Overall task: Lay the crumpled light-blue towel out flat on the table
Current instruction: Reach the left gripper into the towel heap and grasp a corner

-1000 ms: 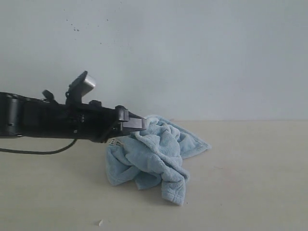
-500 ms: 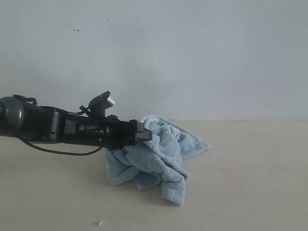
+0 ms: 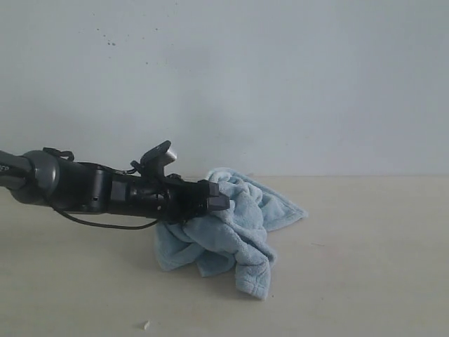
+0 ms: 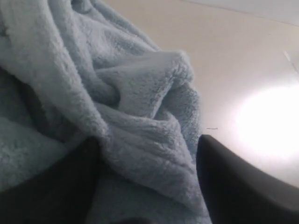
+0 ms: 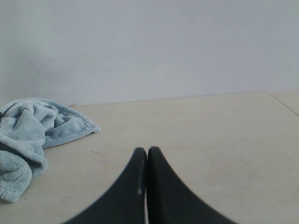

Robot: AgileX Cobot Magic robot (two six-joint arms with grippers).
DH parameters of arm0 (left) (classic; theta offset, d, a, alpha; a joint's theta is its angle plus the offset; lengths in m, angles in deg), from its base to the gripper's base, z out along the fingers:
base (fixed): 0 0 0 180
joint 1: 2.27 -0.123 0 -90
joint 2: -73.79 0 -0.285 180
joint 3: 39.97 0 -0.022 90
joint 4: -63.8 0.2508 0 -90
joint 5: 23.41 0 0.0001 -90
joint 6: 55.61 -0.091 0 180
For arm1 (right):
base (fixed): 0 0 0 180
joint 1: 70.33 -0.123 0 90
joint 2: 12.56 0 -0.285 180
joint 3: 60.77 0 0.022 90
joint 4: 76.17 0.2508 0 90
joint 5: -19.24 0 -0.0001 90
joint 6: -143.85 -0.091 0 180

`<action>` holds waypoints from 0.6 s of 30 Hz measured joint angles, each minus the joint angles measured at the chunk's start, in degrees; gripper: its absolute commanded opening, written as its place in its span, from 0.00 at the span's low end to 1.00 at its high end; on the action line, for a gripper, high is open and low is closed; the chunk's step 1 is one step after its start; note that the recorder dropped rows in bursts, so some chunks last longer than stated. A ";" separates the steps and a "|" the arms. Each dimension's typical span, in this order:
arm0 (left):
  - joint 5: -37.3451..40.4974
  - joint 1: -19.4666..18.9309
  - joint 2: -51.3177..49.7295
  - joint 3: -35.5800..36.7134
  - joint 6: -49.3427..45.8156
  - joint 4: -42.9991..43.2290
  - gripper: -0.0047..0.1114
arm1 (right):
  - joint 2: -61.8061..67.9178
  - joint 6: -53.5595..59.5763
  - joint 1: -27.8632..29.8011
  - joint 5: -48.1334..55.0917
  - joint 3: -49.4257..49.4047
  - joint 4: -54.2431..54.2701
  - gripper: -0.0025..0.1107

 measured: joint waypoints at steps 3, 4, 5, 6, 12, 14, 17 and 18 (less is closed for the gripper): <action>-1.52 0.00 -0.54 0.00 0.23 0.00 0.44 | 0.00 0.00 0.00 0.00 0.00 0.00 0.02; -1.97 0.00 -0.54 0.00 0.23 0.00 0.39 | 0.00 0.00 0.00 0.00 0.00 0.00 0.02; -2.27 0.00 -0.54 0.00 0.23 0.00 0.32 | 0.00 0.00 0.00 0.00 0.00 0.00 0.02; -2.49 0.00 -0.54 0.00 0.23 0.00 0.25 | 0.00 0.00 0.00 0.00 0.00 0.00 0.02; -2.61 0.00 -0.54 -0.09 2.25 0.78 0.07 | 0.00 0.00 0.00 0.00 0.00 0.00 0.02; -1.34 0.00 -0.54 -0.09 3.92 3.31 0.07 | 0.00 0.00 0.00 0.00 0.00 0.00 0.02; 6.38 -0.92 0.12 -0.09 8.86 12.26 0.07 | 0.00 0.00 0.00 0.00 0.00 0.00 0.02; 8.37 -1.32 0.74 -0.09 9.81 14.34 0.07 | 0.00 0.00 0.00 0.00 0.00 0.00 0.02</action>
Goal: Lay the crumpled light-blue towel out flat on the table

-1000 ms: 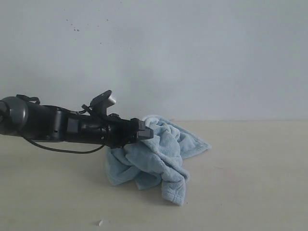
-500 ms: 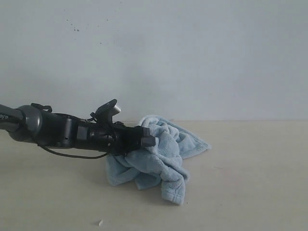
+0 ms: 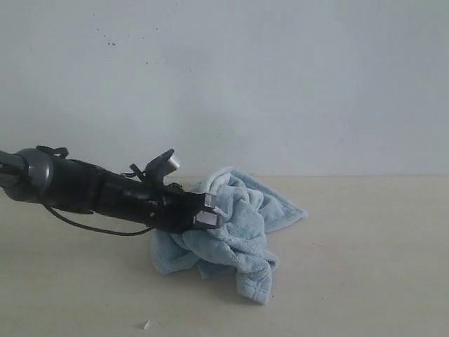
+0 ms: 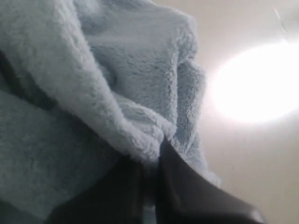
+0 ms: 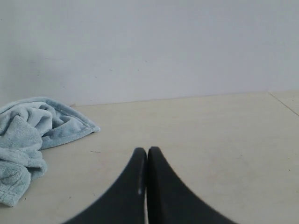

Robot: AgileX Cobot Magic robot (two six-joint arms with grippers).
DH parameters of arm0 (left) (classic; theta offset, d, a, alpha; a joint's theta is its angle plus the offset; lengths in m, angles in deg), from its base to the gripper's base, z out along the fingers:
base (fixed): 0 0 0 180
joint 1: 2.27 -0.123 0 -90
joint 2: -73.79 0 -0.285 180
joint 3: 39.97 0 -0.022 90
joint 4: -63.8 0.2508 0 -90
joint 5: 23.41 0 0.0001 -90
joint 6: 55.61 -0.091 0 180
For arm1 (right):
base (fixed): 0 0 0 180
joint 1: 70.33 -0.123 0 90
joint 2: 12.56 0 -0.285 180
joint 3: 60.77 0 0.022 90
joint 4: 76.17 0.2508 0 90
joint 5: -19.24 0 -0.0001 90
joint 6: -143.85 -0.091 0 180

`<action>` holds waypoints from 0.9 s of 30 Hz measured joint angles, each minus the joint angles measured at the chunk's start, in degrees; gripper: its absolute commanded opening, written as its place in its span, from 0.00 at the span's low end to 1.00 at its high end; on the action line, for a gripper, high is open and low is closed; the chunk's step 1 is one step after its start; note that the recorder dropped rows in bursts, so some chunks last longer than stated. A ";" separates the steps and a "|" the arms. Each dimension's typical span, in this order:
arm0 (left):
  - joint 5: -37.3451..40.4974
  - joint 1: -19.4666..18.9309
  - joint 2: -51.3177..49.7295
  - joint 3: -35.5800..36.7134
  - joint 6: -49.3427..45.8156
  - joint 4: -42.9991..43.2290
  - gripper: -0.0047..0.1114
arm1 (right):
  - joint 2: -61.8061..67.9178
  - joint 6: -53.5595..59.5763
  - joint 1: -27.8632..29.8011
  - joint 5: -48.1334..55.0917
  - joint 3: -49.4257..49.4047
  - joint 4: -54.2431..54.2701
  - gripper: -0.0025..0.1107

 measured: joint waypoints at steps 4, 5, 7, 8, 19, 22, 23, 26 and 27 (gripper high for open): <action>7.69 -2.95 7.44 0.00 5.12 10.13 0.07 | 0.00 0.00 0.00 0.00 0.00 0.00 0.02; 8.48 -3.84 11.22 0.39 6.19 12.58 0.07 | 0.00 0.00 0.00 0.00 0.00 0.00 0.02; 8.81 -4.64 17.85 2.60 7.39 15.23 0.07 | 0.00 0.00 0.00 0.00 0.00 0.00 0.02; 8.94 -4.73 20.74 4.17 7.61 16.50 0.07 | 0.00 0.00 0.00 0.00 0.00 0.00 0.02; 5.93 -7.84 55.32 23.34 18.99 34.96 0.07 | 0.00 0.00 0.00 0.00 0.00 0.00 0.02; 4.90 -8.04 63.19 28.10 22.49 40.19 0.07 | 0.00 0.00 0.00 0.00 0.00 0.00 0.02; 4.73 -8.09 65.18 29.59 23.31 41.11 0.07 | 0.00 0.00 0.00 0.00 0.00 0.00 0.02; 4.07 -8.09 71.87 35.00 24.98 42.84 0.07 | 0.00 1.01 0.00 0.00 0.00 0.00 0.02; 3.98 -8.09 74.02 36.71 25.27 42.97 0.07 | 0.00 2.21 0.00 0.00 0.00 -0.12 0.02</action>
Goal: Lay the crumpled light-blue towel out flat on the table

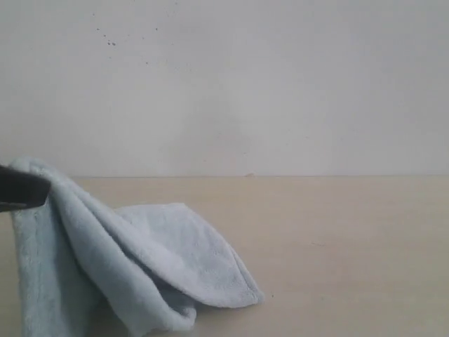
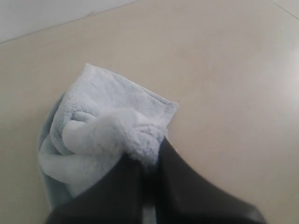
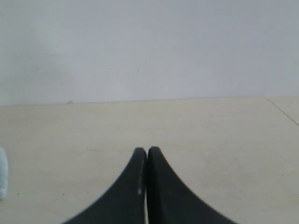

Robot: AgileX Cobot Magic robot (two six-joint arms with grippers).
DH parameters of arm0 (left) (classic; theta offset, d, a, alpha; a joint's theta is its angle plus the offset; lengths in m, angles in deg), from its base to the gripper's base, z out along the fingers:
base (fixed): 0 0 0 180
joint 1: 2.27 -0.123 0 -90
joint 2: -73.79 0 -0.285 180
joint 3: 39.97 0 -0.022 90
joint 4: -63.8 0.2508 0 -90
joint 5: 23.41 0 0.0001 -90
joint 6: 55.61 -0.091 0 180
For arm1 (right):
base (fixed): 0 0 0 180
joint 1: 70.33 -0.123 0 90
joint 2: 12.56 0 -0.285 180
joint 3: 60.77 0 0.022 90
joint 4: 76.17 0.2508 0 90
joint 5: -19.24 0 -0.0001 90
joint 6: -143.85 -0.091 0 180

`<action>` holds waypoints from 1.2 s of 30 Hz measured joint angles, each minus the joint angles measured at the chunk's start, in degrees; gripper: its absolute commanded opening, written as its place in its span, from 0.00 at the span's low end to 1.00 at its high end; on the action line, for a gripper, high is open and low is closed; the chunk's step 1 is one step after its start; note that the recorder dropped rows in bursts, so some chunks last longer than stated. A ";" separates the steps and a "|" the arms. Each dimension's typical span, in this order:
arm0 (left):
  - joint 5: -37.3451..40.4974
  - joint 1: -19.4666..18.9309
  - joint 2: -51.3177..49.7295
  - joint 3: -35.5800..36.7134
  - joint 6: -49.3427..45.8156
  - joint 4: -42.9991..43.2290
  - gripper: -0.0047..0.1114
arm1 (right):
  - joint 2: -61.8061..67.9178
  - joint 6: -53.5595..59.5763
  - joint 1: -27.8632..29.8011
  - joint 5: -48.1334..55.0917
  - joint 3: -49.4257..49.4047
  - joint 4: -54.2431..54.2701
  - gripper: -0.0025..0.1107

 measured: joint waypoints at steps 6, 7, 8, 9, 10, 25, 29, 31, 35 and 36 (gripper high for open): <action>-0.12 0.00 9.03 8.92 1.47 0.33 0.07 | 0.00 3.39 0.00 0.00 0.00 -0.12 0.02; -0.12 0.00 9.95 10.36 1.63 0.33 0.07 | 0.00 3.39 0.00 0.00 0.00 -0.12 0.02; -0.12 0.00 10.57 11.76 1.86 0.33 0.07 | 0.00 3.39 0.00 0.00 0.00 -0.12 0.02; -0.12 0.00 11.12 13.12 2.15 0.33 0.07 | 0.00 3.39 0.00 0.00 0.00 -0.12 0.02; -0.12 0.00 11.63 14.39 2.26 0.33 0.07 | 0.00 3.39 0.00 0.00 0.00 -0.12 0.02; -2.08 0.00 12.32 20.10 2.64 0.33 0.07 | -0.08 -30.18 0.00 -37.76 0.00 13.44 0.02; -2.08 0.00 12.32 20.10 2.64 0.33 0.07 | -0.08 -31.29 0.00 -44.92 0.00 14.00 0.02; -2.08 0.00 12.32 20.10 2.64 0.33 0.07 | -0.08 -31.44 0.00 -46.64 0.00 14.14 0.02; -2.18 0.00 12.32 20.10 2.64 0.33 0.07 | -0.08 -31.67 0.00 -47.56 0.00 14.36 0.02; -2.18 0.00 12.32 20.10 2.64 0.33 0.07 | -0.08 -31.67 0.00 -47.66 0.00 14.36 0.02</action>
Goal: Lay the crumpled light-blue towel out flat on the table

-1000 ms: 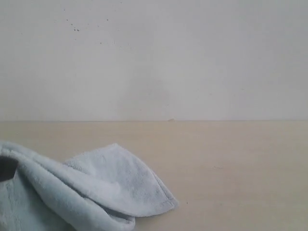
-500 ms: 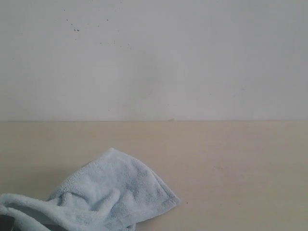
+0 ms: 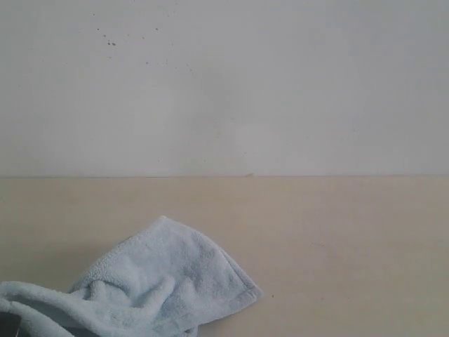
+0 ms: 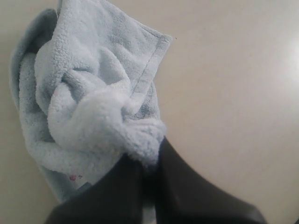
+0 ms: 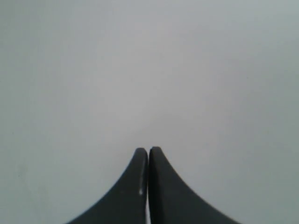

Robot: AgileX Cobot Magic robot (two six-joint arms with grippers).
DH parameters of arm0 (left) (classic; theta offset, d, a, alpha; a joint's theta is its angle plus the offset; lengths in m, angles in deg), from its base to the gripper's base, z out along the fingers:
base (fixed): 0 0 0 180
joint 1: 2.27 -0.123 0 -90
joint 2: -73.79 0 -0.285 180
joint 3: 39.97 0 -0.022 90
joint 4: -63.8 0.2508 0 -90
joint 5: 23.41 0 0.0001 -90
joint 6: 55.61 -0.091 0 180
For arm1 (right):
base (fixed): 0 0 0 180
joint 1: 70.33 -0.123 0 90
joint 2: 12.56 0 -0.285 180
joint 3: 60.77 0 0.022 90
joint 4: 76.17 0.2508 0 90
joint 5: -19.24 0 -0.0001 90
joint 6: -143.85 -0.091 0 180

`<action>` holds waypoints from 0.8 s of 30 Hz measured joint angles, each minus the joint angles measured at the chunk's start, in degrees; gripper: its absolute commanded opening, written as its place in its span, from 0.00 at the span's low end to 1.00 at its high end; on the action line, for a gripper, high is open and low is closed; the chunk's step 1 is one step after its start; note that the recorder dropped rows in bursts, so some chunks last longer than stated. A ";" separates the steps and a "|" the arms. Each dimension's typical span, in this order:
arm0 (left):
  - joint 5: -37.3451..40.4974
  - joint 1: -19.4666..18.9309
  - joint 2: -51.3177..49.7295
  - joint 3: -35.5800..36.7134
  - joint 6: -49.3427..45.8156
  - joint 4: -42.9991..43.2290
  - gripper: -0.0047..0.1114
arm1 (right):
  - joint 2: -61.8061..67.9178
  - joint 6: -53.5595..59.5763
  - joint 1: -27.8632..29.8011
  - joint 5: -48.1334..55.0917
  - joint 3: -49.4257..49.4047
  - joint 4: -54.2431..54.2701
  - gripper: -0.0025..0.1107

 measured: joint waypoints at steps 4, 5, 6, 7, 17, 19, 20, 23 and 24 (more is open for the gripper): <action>-0.13 0.00 0.00 0.00 0.00 0.00 0.07 | 0.00 1.28 0.00 0.01 0.00 4.01 0.02; -0.13 0.00 0.00 0.00 0.00 0.00 0.07 | 0.00 1.55 0.00 0.01 0.00 5.03 0.02; -0.13 0.00 0.00 0.00 0.00 0.00 0.07 | 0.00 1.70 0.00 0.01 0.00 5.59 0.02; -0.13 0.00 0.00 0.00 0.00 0.00 0.07 | 0.00 1.83 0.00 0.12 0.00 5.83 0.02; -0.13 0.00 0.00 0.00 0.00 -0.37 0.07 | 0.31 -3.58 0.00 11.16 1.42 5.04 0.02; -0.13 0.00 0.00 0.00 0.00 -0.59 0.07 | 2.17 -5.21 0.00 15.31 3.56 0.05 0.02; -0.13 0.00 0.00 0.00 0.00 -0.59 0.07 | 3.76 -6.23 0.00 17.39 5.12 -4.31 0.02; -0.13 0.00 0.00 0.00 0.00 -0.59 0.07 | 9.44 -9.46 -0.28 21.90 10.89 -19.79 0.02; -0.13 0.00 0.00 0.00 0.00 -0.59 0.07 | 11.76 -10.25 -1.09 22.65 13.03 -25.55 0.02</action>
